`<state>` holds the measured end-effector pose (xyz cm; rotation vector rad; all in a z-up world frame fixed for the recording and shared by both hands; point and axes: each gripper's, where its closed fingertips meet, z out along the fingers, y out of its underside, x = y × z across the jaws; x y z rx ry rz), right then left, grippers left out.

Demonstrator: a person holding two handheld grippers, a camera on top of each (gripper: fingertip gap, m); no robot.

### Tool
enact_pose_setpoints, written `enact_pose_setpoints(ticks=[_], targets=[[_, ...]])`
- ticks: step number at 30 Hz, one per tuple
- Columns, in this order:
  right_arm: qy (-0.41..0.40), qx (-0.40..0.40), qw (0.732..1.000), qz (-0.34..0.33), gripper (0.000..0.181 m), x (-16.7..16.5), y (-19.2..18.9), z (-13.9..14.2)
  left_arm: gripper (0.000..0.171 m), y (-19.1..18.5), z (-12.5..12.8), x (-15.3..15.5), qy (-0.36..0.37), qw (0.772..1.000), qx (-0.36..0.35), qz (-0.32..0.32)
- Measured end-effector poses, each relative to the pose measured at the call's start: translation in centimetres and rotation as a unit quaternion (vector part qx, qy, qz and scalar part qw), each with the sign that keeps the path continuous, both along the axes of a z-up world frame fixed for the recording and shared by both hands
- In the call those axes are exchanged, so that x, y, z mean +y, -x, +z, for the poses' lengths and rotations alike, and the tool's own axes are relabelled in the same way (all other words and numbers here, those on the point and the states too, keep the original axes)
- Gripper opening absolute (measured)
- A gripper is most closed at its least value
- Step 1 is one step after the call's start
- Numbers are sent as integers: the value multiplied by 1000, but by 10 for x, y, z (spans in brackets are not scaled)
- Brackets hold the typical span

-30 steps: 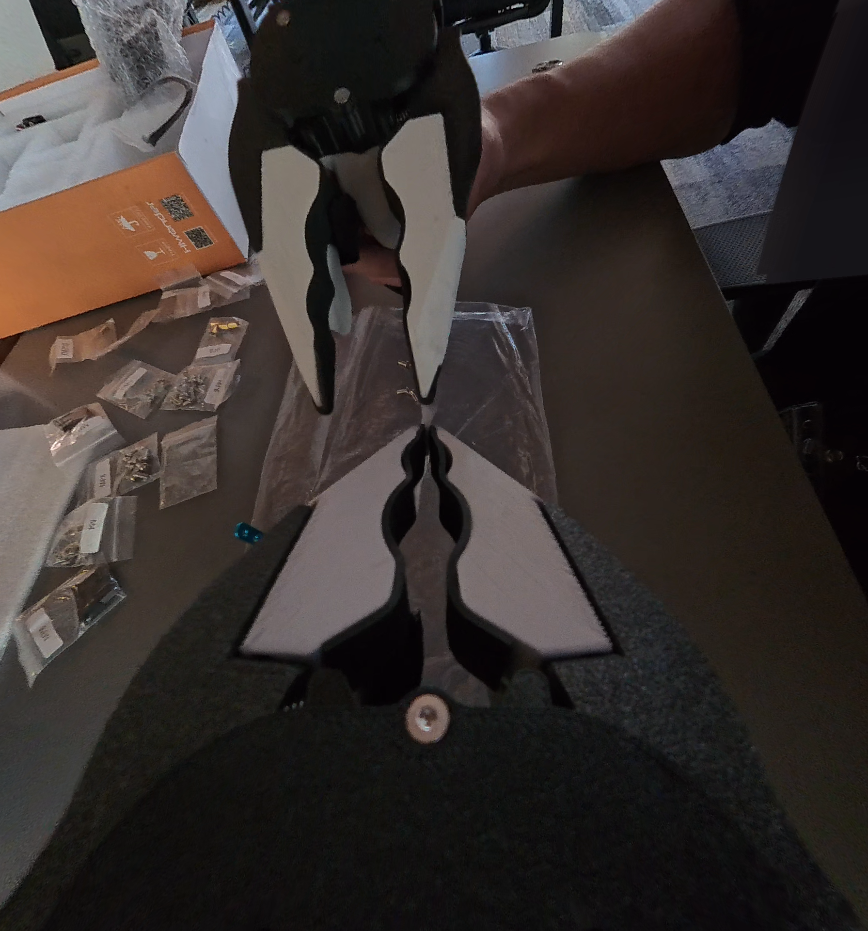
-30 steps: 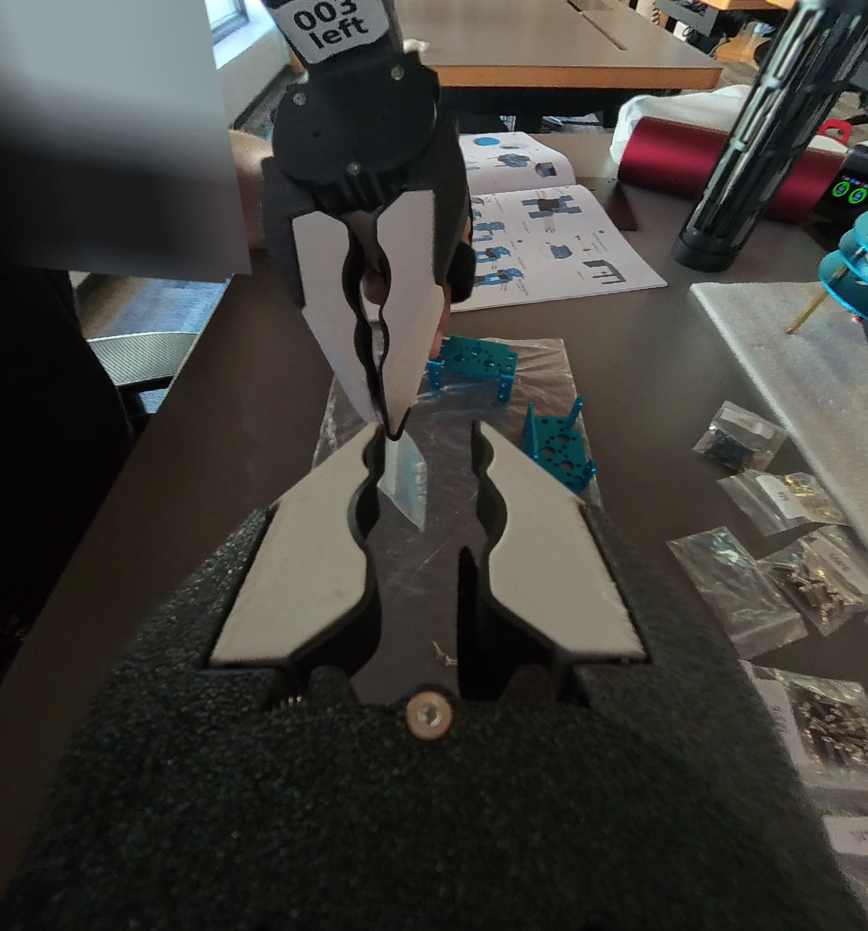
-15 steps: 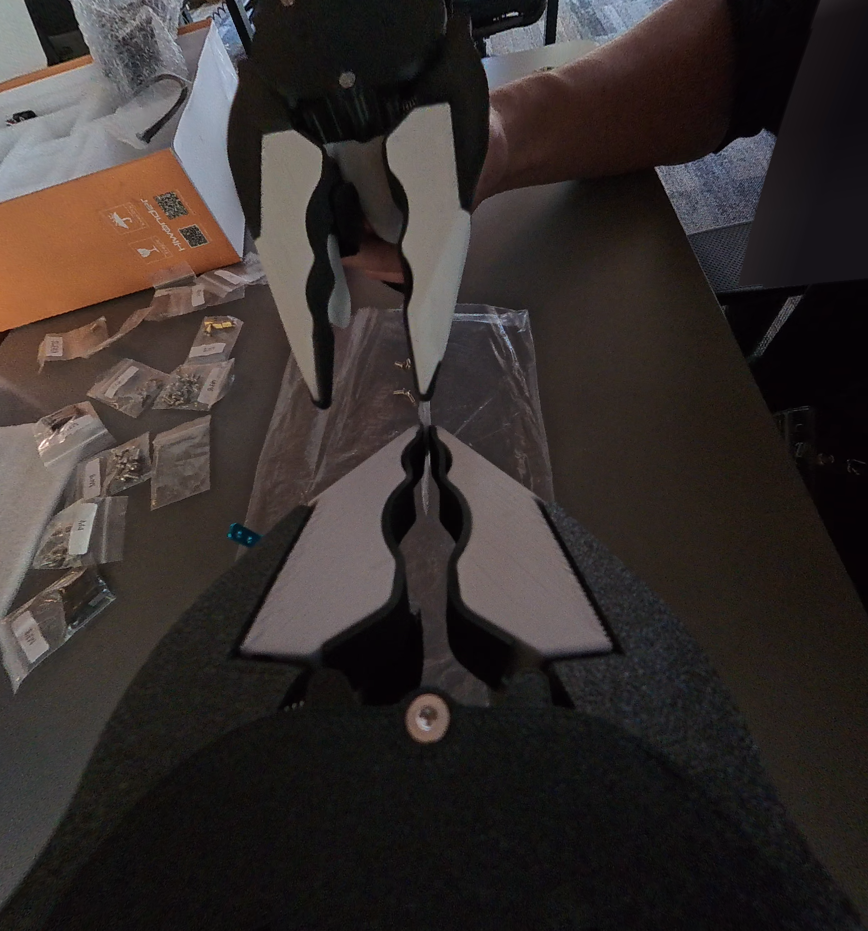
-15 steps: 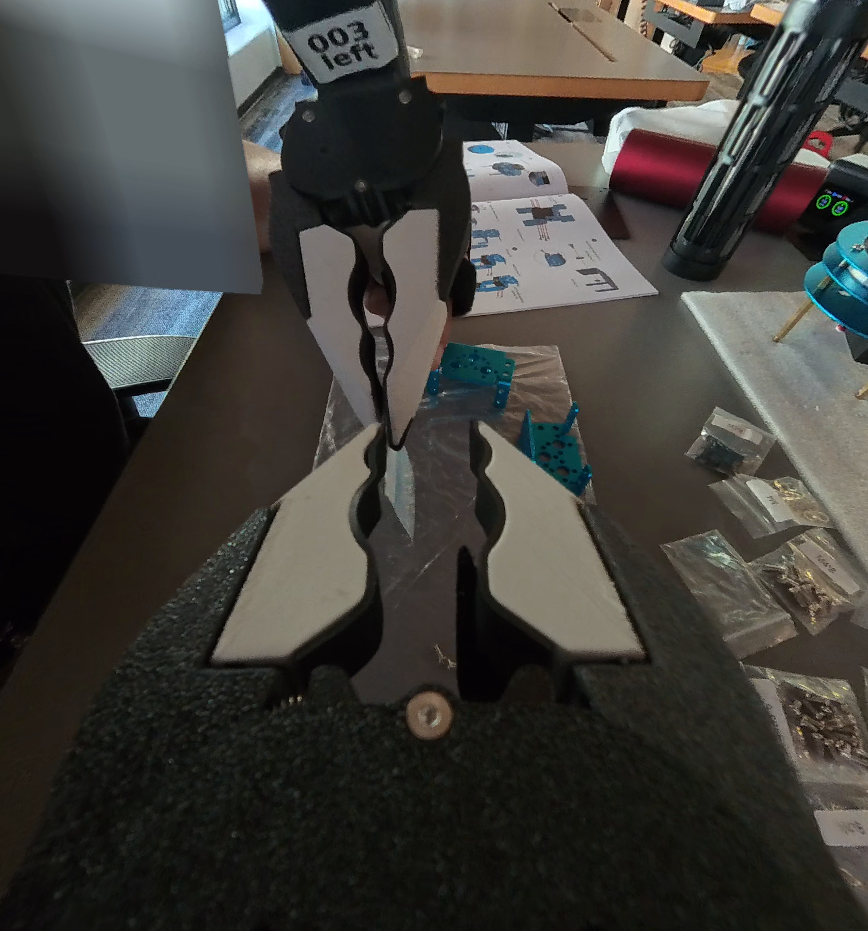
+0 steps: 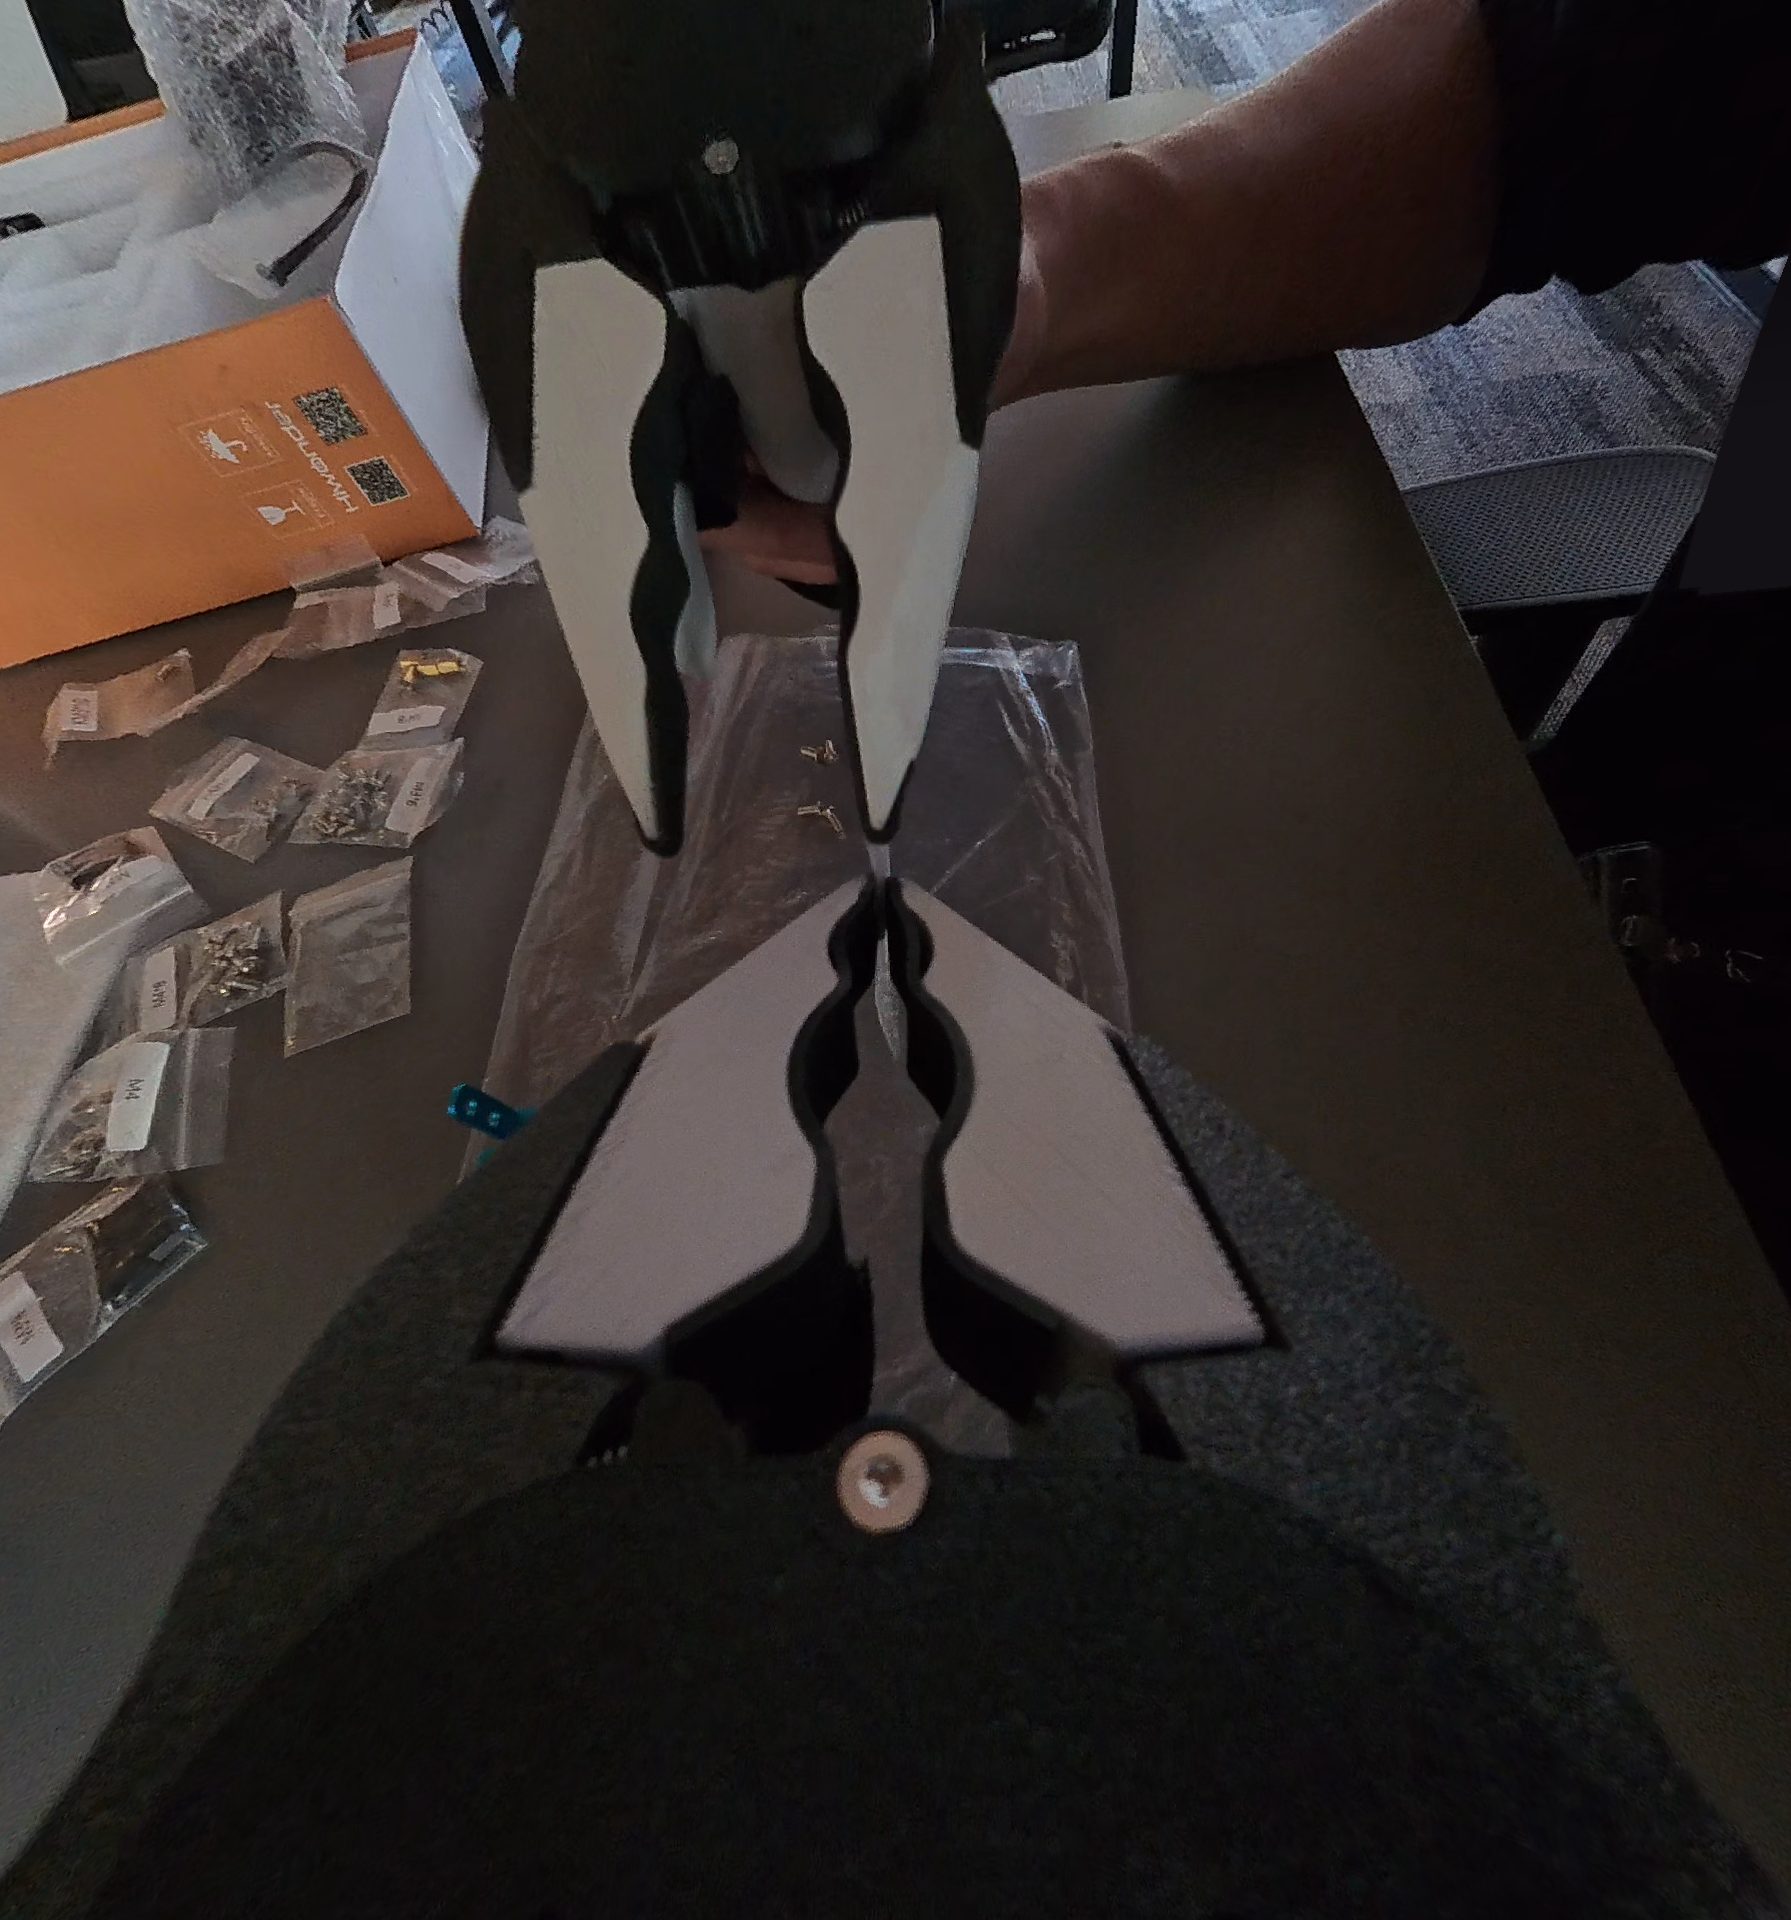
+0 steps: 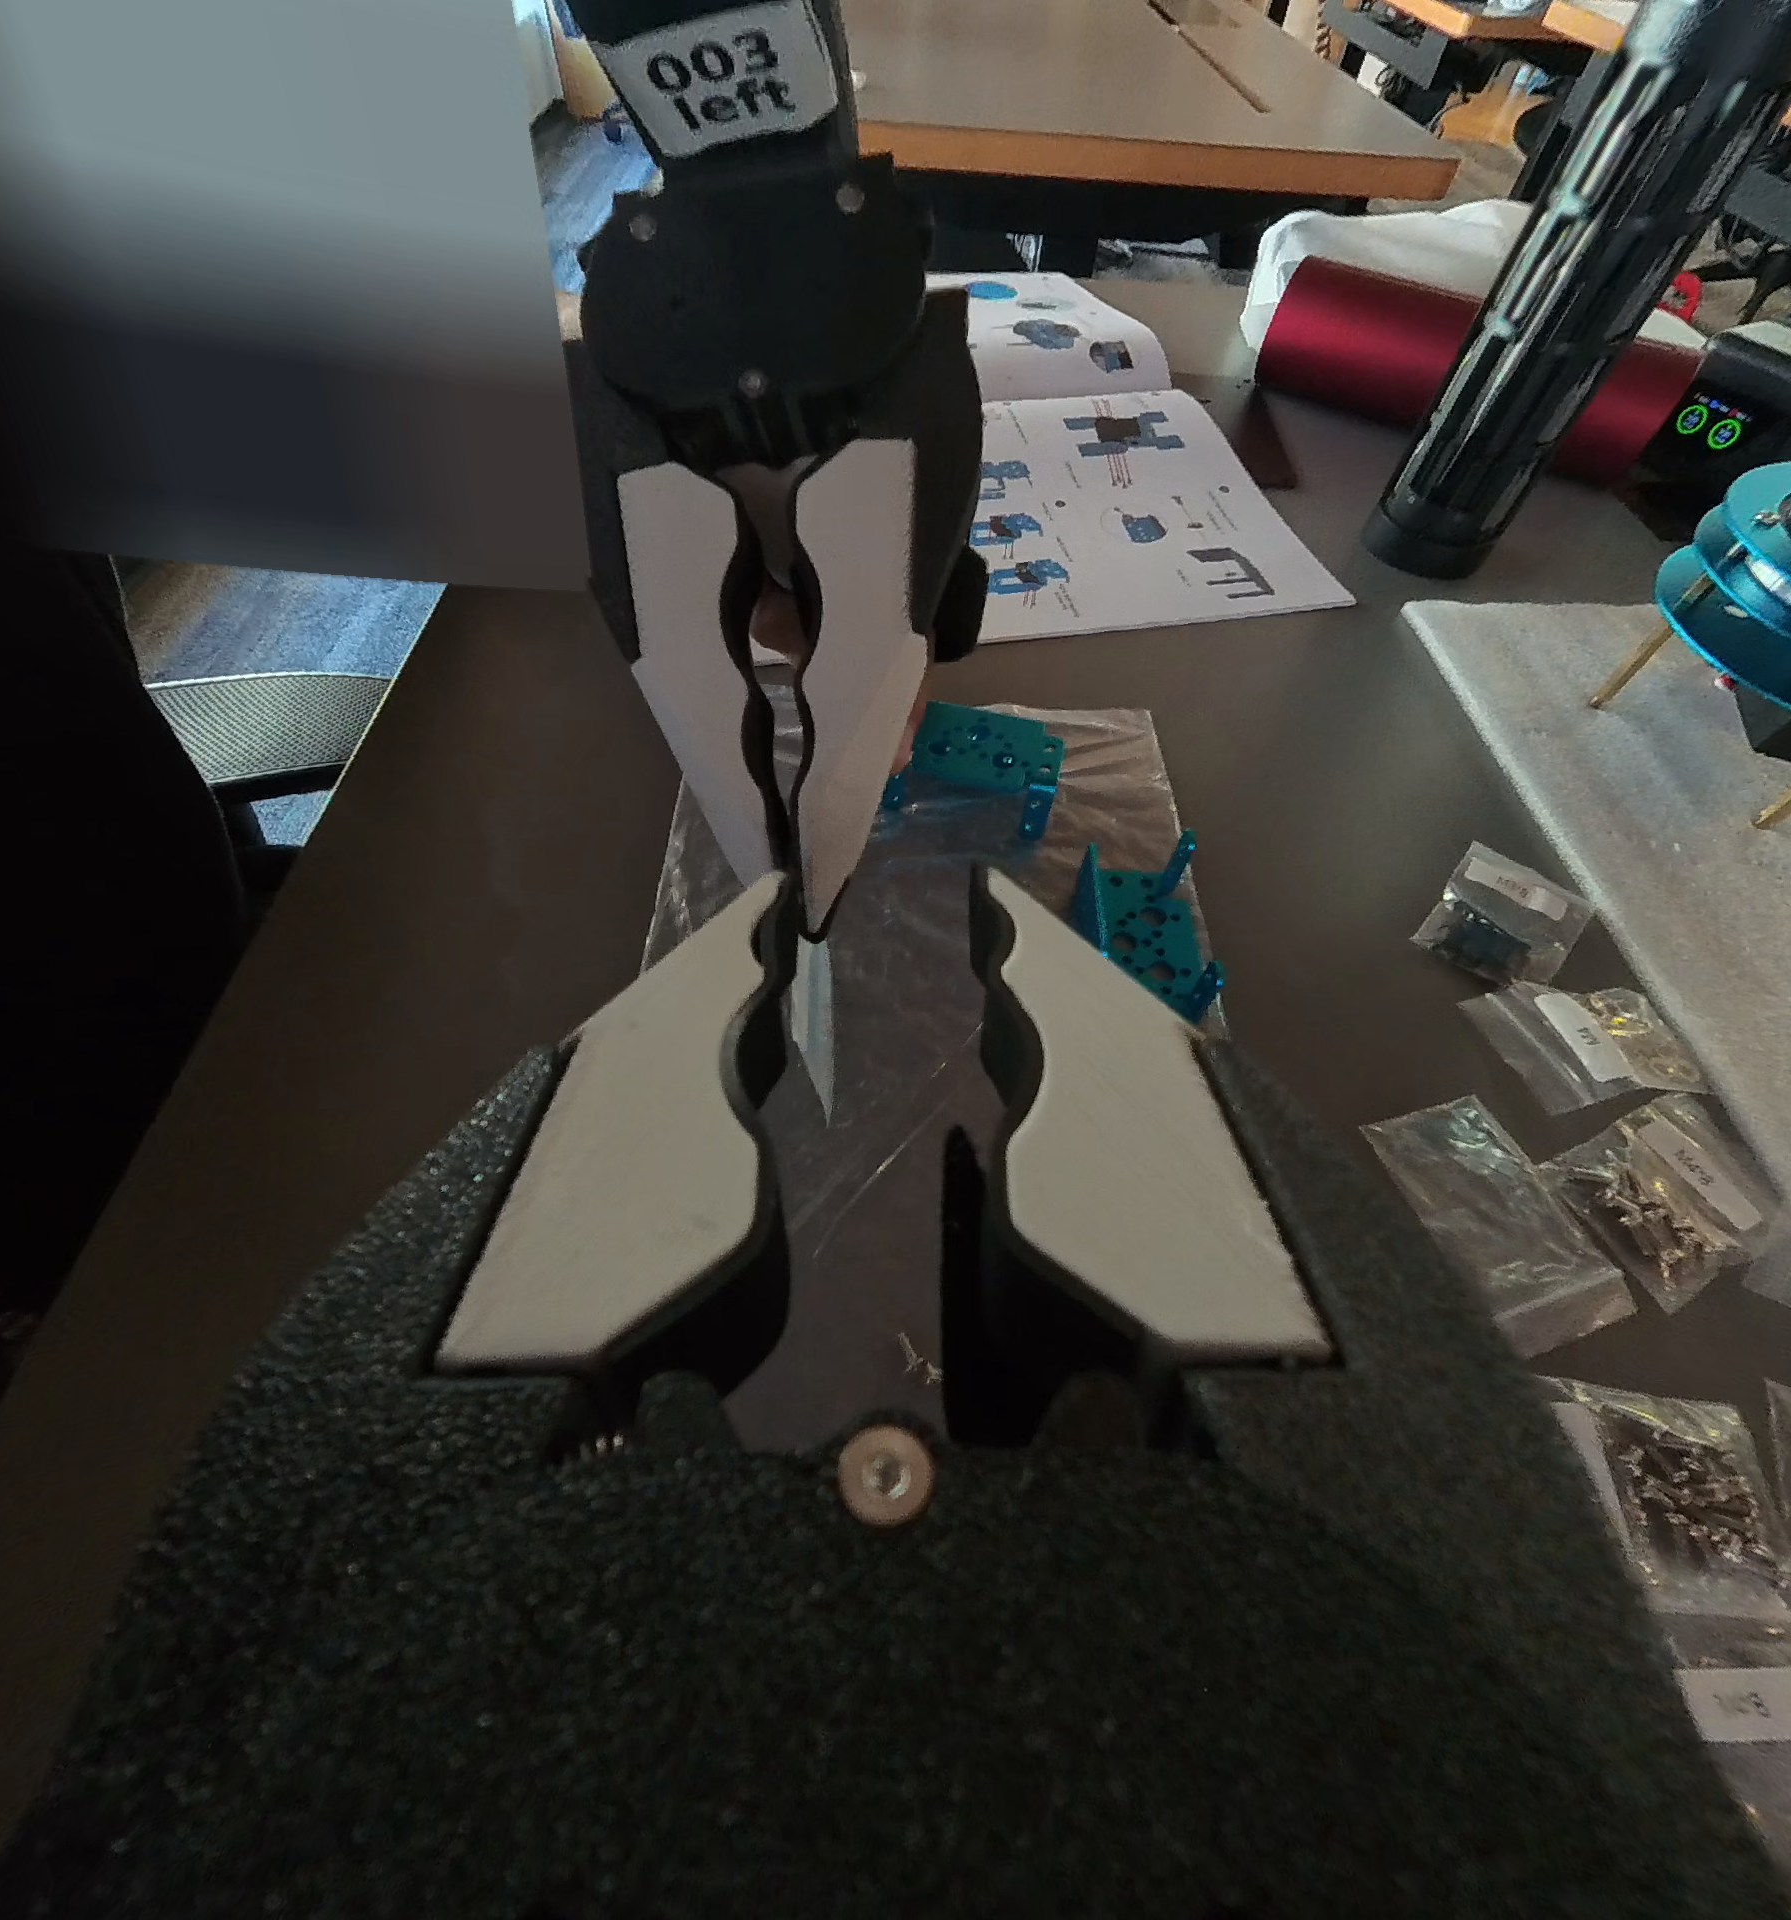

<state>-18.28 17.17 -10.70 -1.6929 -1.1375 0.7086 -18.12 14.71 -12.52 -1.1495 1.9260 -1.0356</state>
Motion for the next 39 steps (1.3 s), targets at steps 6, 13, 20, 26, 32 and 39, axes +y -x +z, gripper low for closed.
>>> enact_pose_setpoints(ticks=[6,13,20,26,32,39], targets=[[-1,-9,1000,2,32,-1,1,-4,0,0,-1,-1,-3,1000,3,-2],[-4,-23,1000,5,31,-2,1,-6,0,0,-3,0,-13,1000,4,1],[4,-65,998,7,18,-5,0,-17,0,-4,-11,8,-91,996,1,16],[65,-77,995,27,3,-12,1,-33,0,-6,-21,10,-245,969,-11,16],[111,-62,992,27,0,-14,0,-33,0,-7,-20,9,-275,961,-21,17],[199,73,975,-61,0,17,-20,-5,22,-15,17,63,-142,968,-52,201]])
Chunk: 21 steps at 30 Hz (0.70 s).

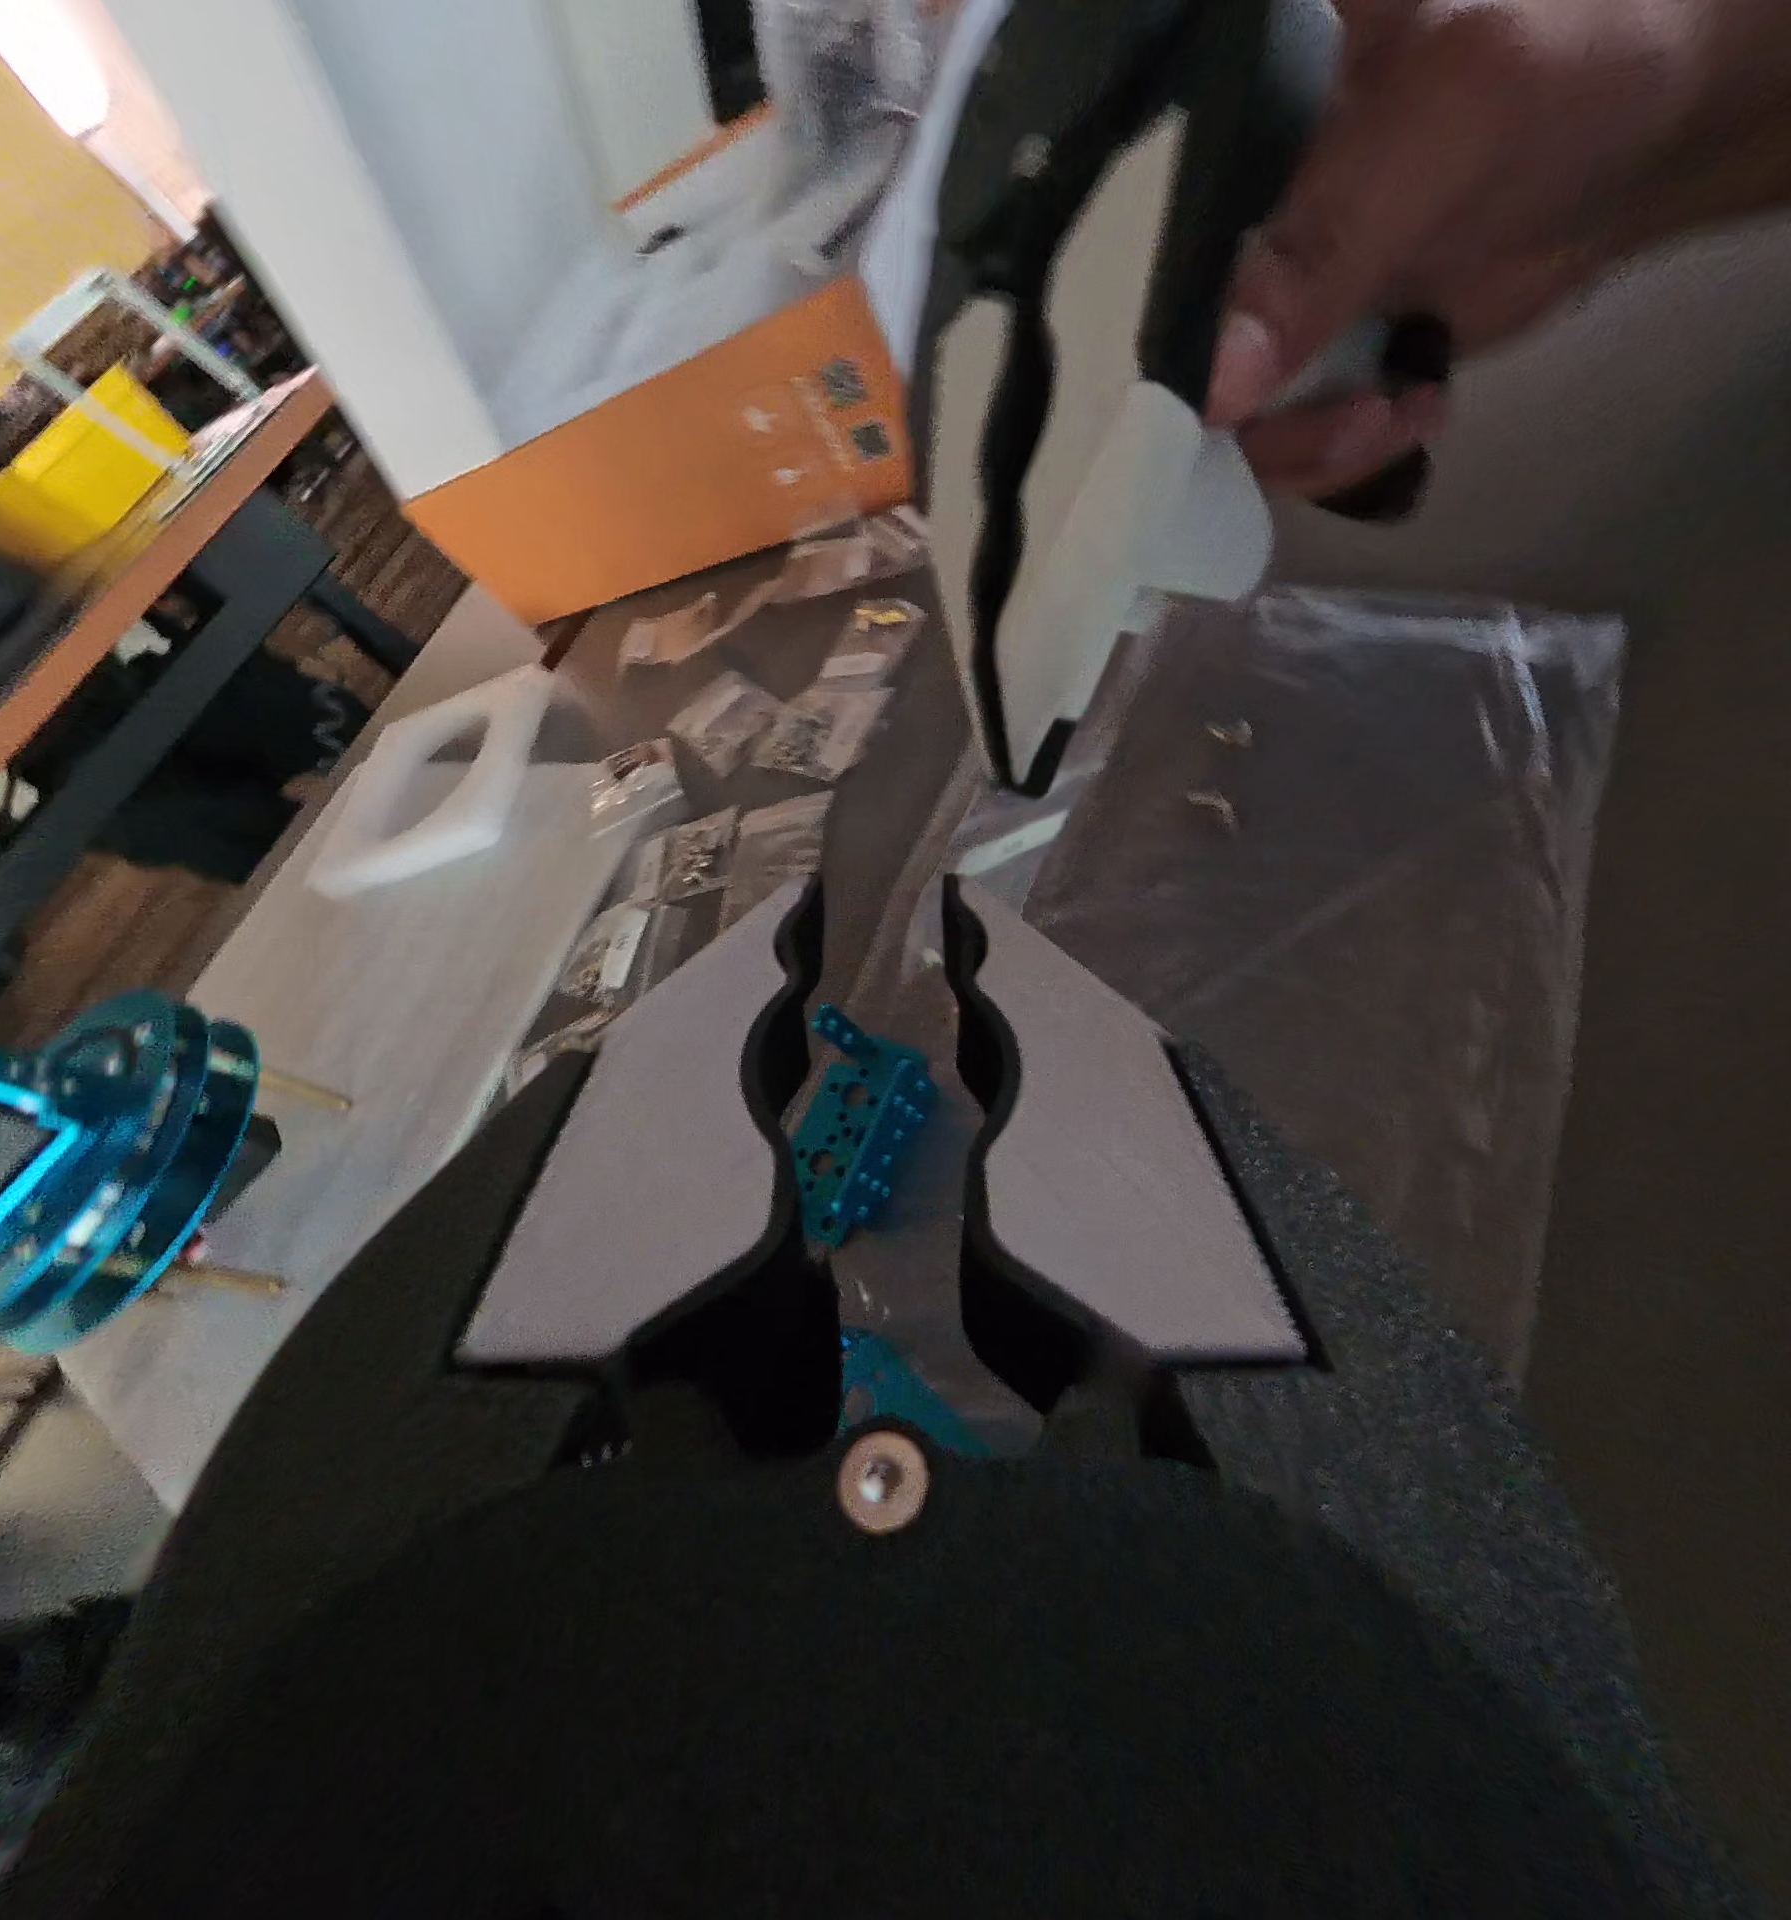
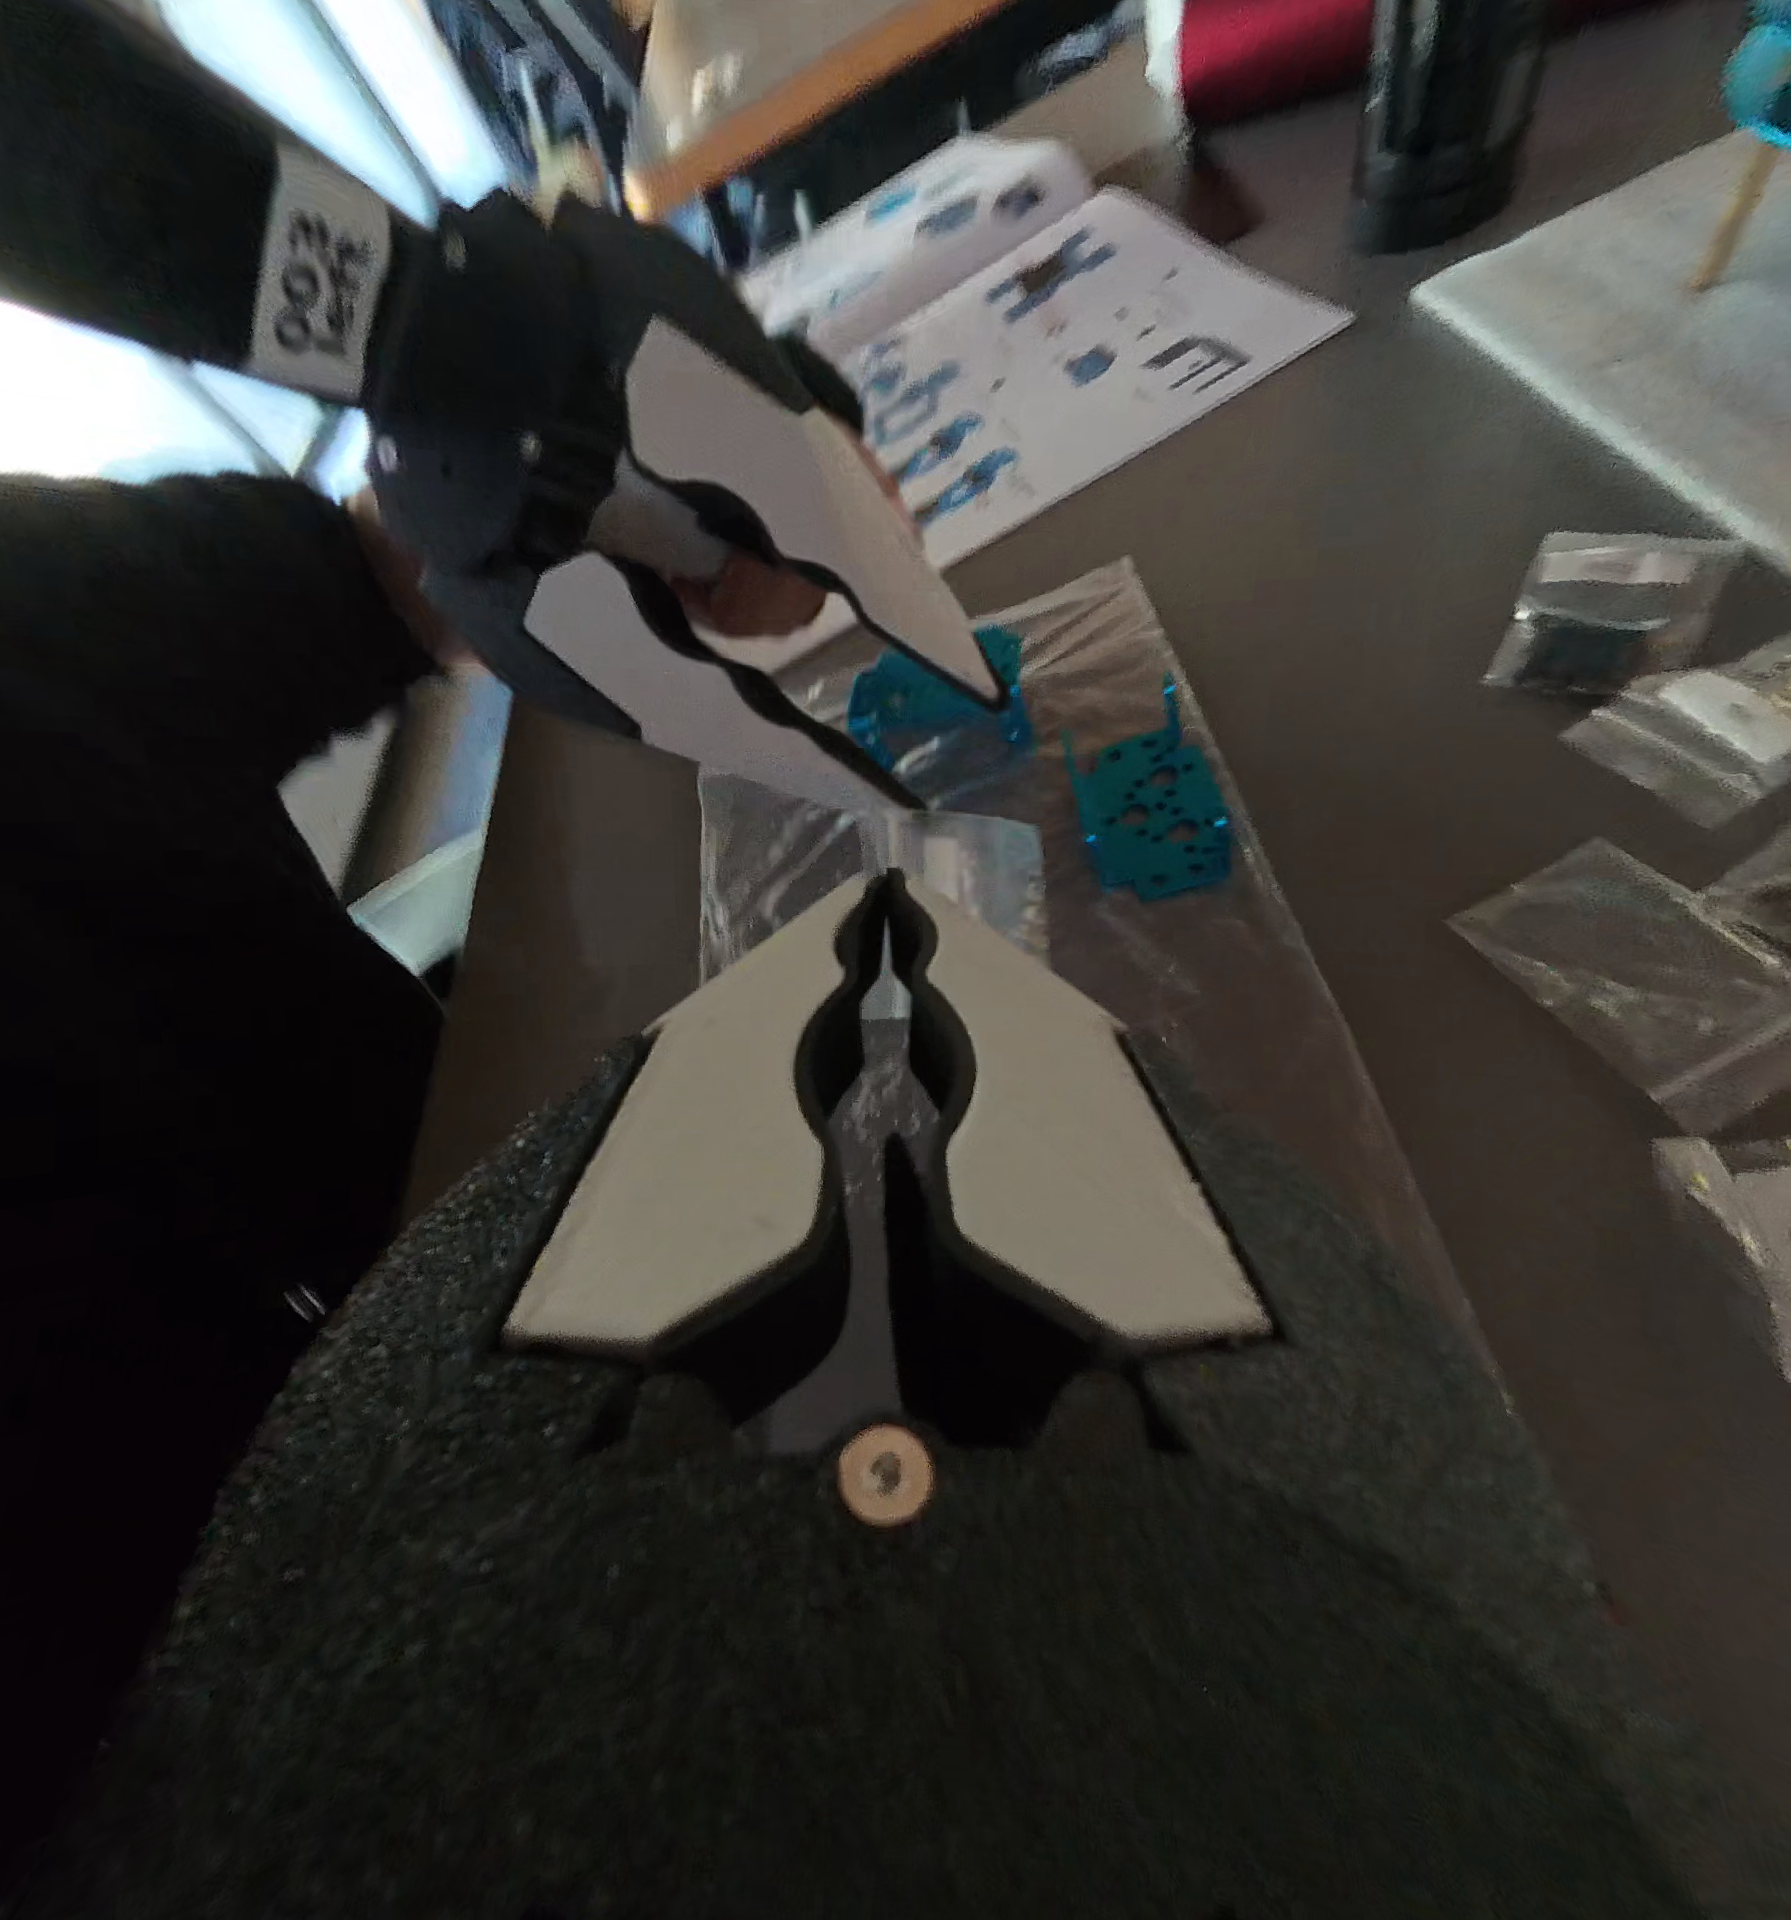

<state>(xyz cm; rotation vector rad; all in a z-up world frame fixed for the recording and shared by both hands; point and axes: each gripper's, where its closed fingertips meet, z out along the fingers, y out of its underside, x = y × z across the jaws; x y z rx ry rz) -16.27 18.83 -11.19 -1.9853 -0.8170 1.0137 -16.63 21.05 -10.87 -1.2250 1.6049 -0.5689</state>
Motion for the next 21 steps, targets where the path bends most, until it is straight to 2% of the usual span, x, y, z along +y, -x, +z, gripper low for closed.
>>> enact_pose_setpoints(ticks=[2,5,7,9,12,16,21], targets=[[22,60,997,-36,0,11,-10,10,21,1,12,7,61,997,-34,21],[47,142,987,-56,0,17,-15,23,20,-2,23,-14,184,980,-69,-26],[48,164,984,-58,0,17,-11,26,24,-5,23,-27,235,968,-75,-55],[44,169,983,-55,0,14,-2,26,31,-8,20,-35,247,963,-78,-73],[33,177,981,-71,0,15,1,27,31,-9,19,-34,227,967,-90,-69],[13,187,978,-91,0,18,-1,31,30,-10,10,-22,229,970,-72,-27],[-34,129,986,-103,0,17,6,25,30,-11,14,-25,278,955,-94,-40]])
